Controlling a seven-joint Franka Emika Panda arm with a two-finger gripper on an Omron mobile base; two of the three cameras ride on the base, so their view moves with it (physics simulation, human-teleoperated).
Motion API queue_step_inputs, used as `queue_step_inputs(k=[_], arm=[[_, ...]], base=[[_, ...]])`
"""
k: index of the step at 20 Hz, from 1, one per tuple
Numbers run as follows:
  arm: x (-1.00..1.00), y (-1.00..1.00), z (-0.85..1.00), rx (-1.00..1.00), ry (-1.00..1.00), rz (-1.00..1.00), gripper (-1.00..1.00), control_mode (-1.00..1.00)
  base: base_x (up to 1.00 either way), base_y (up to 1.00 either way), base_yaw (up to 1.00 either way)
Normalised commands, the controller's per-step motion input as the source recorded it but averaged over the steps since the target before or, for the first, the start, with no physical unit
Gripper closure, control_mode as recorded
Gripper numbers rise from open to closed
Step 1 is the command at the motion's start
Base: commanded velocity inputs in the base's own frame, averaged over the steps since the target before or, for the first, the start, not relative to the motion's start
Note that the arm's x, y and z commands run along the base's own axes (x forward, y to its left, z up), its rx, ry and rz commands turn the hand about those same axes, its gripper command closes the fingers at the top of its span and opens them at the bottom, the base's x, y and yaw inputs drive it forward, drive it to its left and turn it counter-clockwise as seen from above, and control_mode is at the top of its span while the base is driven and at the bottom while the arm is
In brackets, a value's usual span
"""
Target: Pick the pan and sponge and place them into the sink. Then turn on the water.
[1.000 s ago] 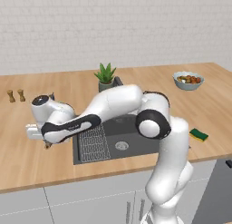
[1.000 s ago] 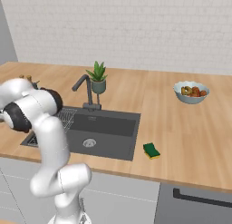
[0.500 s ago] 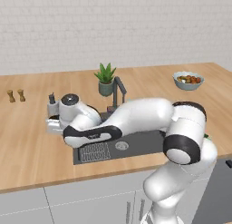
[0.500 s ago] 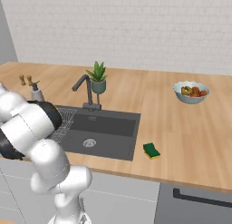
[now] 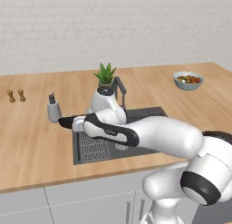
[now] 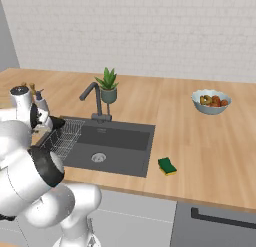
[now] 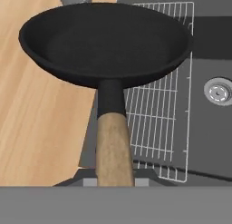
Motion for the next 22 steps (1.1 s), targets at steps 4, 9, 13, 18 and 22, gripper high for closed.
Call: queue_step_inputs(k=[4, 9, 13, 18, 22], arm=[[-0.09, -0.96, 0.01, -0.11, 0.00, 0.60, 1.00, -1.00], [-0.14, -0.87, 0.00, -0.09, 0.00, 0.69, 1.00, -1.00], [-0.03, -0.79, 0.00, -0.02, 0.00, 0.71, 1.00, -1.00], [0.00, -0.90, 0.00, 0.00, 0.00, 0.50, 1.00, -1.00], [0.00, -0.96, 0.00, 0.00, 0.00, 0.20, 1.00, -1.00]], base=[[0.00, 0.00, 0.00], [0.00, 0.00, 0.00], [0.00, 0.00, 0.00], [0.00, 0.00, 0.00], [0.00, 0.00, 0.00]])
